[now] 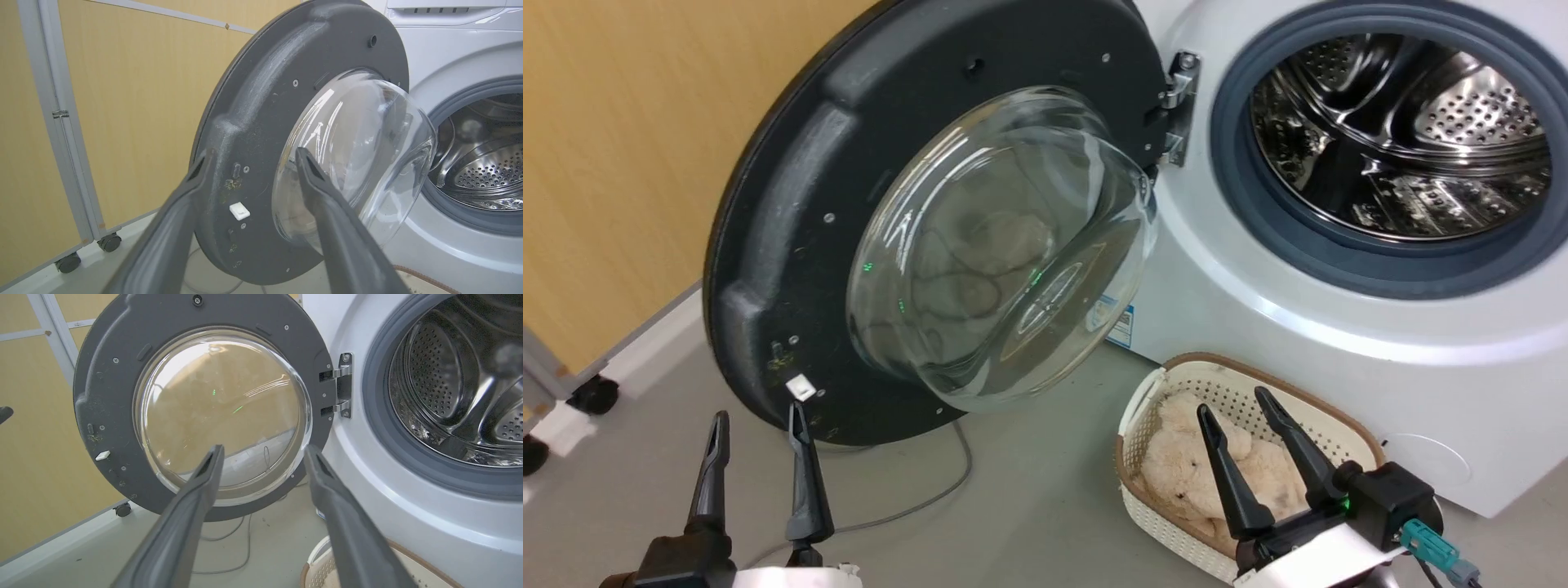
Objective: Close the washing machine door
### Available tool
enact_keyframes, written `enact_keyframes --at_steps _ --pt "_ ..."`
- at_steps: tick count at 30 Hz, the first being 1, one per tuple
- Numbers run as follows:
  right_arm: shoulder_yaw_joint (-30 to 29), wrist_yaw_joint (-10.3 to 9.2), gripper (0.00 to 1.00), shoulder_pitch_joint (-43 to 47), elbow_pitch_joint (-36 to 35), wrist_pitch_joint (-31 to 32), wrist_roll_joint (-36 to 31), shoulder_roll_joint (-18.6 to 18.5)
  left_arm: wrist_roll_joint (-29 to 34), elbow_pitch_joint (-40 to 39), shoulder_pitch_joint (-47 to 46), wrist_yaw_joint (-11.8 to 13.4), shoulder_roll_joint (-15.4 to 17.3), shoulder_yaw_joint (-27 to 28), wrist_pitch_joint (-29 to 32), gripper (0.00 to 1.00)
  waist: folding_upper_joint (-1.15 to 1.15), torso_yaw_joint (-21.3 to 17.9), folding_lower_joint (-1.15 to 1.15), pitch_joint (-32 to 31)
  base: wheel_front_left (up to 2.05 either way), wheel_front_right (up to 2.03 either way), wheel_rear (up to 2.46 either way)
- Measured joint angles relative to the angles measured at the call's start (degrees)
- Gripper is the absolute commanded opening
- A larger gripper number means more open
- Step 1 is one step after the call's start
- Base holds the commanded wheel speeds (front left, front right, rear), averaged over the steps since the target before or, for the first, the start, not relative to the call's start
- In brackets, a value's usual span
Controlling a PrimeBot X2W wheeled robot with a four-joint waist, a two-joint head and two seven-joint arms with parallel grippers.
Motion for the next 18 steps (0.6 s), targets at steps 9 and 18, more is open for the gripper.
enact_keyframes --at_steps 9,18 --pt "0.9 0.00 1.00 -0.3 0.4 -0.8 0.6 0.0 -0.5 -0.7 0.4 0.3 0.0 0.1 -0.8 1.00 0.00 1.5 0.00 0.0 0.00 0.00 0.00" --pt "0.9 0.00 1.00 -0.3 0.6 -0.8 0.6 0.0 -1.0 -0.7 0.5 0.6 0.0 0.1 -0.8 1.00 0.00 1.5 0.00 0.0 0.00 0.00 0.00"
